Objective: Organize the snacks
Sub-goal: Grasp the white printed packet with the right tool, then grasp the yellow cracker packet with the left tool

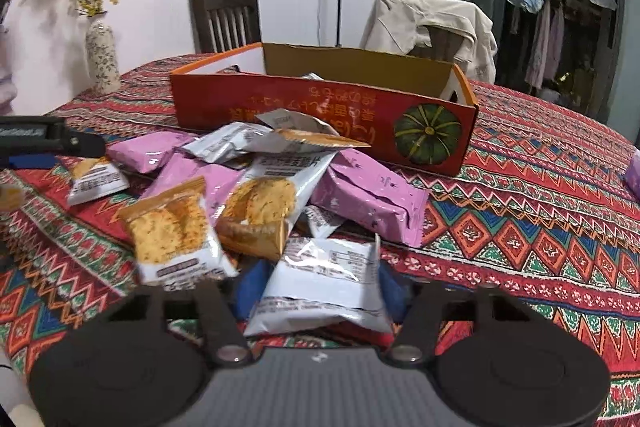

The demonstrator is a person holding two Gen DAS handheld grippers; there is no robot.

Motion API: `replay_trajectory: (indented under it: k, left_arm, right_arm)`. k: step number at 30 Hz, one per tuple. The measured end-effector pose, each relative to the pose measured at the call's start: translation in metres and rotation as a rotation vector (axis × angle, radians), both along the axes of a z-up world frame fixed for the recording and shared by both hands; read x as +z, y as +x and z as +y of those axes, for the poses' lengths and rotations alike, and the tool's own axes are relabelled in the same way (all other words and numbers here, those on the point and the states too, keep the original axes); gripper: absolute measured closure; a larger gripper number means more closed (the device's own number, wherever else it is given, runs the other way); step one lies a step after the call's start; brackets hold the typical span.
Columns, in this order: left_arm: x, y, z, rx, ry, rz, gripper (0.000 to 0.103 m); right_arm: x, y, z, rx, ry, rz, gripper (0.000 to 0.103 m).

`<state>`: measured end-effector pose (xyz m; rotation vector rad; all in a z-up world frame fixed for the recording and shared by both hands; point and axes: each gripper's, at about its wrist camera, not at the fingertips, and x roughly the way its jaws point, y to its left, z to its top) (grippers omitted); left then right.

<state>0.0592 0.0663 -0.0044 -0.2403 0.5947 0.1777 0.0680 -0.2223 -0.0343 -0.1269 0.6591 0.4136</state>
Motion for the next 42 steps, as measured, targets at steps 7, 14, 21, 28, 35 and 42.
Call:
replay_trajectory:
  k: [7, 14, 21, 28, 35, 42]
  left_arm:
    - [0.001, -0.001, 0.001, 0.008, 0.003, 0.001, 0.0]
    - [0.001, 0.001, -0.001, 0.011, 0.016, 0.01, 0.0]
    - [0.0, 0.007, -0.002, 0.005, 0.047, 0.041, 0.0]
    - [-0.006, 0.017, -0.005, -0.004, 0.09, 0.102, 0.0]
    - [-0.016, 0.029, -0.003, -0.005, 0.113, 0.153, 0.0]
    - [-0.023, 0.042, -0.005, -0.027, 0.135, 0.175, 0.0]
  right_arm:
    - [0.003, -0.01, -0.01, -0.028, -0.019, -0.031, 0.053]
    - [0.016, -0.008, -0.034, -0.097, 0.031, -0.074, 0.053]
    - [0.021, 0.0, -0.045, -0.133, 0.058, -0.094, 0.052]
    - [0.016, 0.007, -0.048, -0.14, 0.079, -0.083, 0.052]
    - [0.013, 0.01, -0.05, -0.147, 0.088, -0.076, 0.052]
    - [0.011, 0.012, -0.05, -0.151, 0.085, -0.07, 0.052]
